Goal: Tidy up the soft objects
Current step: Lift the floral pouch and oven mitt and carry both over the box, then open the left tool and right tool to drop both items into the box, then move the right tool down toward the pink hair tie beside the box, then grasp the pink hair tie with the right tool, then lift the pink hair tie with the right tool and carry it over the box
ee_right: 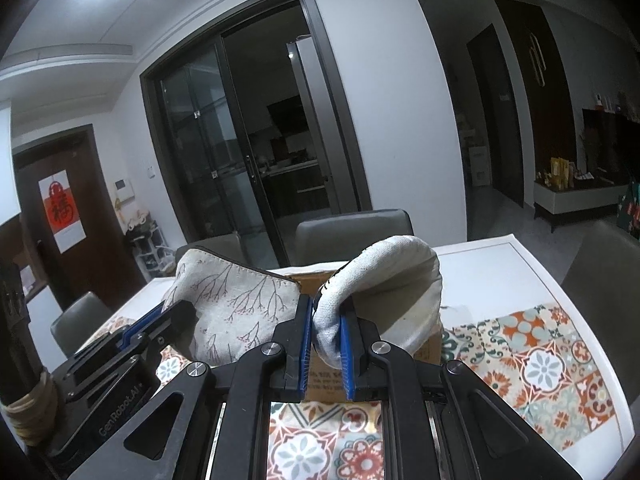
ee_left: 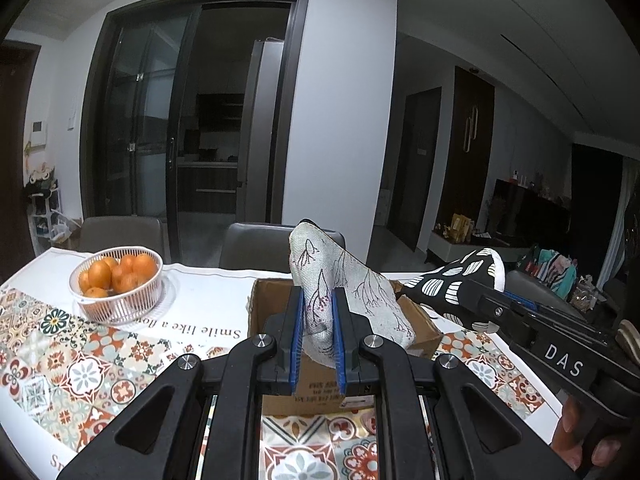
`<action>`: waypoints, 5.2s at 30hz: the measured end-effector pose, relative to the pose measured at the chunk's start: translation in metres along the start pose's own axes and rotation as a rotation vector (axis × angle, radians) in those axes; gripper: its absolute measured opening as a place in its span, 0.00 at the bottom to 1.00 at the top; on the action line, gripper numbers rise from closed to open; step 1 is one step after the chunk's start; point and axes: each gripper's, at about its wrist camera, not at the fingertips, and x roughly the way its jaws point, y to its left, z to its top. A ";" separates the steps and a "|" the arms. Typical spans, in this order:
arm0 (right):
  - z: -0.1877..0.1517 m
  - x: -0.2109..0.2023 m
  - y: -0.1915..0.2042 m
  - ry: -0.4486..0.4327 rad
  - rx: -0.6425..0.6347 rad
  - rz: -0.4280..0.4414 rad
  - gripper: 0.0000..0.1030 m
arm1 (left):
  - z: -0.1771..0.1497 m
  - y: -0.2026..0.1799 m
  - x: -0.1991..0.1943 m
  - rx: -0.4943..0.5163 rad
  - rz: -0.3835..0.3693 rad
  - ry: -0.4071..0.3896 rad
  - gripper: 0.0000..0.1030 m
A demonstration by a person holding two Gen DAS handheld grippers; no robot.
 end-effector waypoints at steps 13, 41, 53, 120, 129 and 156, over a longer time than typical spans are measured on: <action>0.012 0.042 -0.003 0.020 -0.039 -0.005 0.14 | 0.004 0.008 0.048 0.022 0.009 0.012 0.14; -0.016 0.153 -0.040 0.255 -0.005 0.001 0.14 | -0.031 0.008 0.148 0.080 0.006 0.214 0.16; -0.011 0.142 -0.043 0.233 -0.014 -0.066 0.48 | -0.021 0.005 0.129 0.117 0.083 0.155 0.48; -0.126 0.108 -0.040 0.412 -0.042 -0.172 0.60 | -0.131 0.017 0.088 0.062 0.231 0.408 0.80; -0.140 0.131 -0.050 0.471 -0.033 -0.167 0.59 | -0.142 0.016 0.106 0.063 0.223 0.460 0.81; -0.152 0.150 -0.056 0.514 0.000 -0.139 0.11 | -0.156 0.017 0.127 0.034 0.210 0.527 0.81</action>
